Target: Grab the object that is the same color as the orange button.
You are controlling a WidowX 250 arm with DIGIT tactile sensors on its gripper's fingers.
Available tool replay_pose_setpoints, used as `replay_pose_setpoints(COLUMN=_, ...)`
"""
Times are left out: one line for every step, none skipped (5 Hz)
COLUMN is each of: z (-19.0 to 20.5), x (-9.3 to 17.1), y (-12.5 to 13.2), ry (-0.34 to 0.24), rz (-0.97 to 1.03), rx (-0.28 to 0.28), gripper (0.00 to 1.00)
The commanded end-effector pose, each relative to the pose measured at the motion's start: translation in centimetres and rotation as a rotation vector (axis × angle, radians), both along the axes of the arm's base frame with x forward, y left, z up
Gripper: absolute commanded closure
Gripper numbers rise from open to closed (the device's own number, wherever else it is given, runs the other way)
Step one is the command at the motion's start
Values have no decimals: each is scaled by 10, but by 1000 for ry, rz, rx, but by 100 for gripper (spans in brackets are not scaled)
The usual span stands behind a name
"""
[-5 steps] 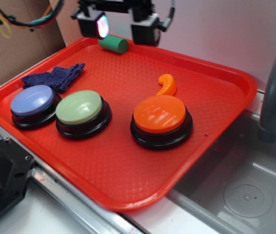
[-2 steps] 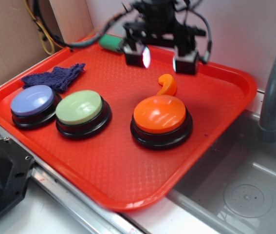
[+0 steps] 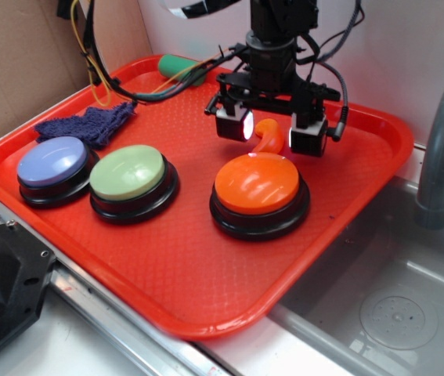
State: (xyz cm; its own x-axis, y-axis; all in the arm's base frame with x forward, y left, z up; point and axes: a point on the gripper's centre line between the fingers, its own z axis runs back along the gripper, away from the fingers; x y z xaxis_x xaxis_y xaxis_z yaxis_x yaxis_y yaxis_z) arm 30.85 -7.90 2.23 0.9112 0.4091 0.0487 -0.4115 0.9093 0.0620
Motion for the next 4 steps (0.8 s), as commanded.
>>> replay_pose_setpoints(z=7, x=14, y=7, ry=-1, rz=21, rx=5, gripper=100)
replay_pose_setpoints(z=33, x=-1, y=11, ry=7, rz=-33, rx=-60, gripper=100)
replay_pose_setpoints(z=68, x=-20, y=16, ry=-4, rz=-110, rx=-116, gripper=100)
replay_pose_setpoints(z=110, x=-38, y=24, ry=-114, rz=-144, rx=-92, gripper=100)
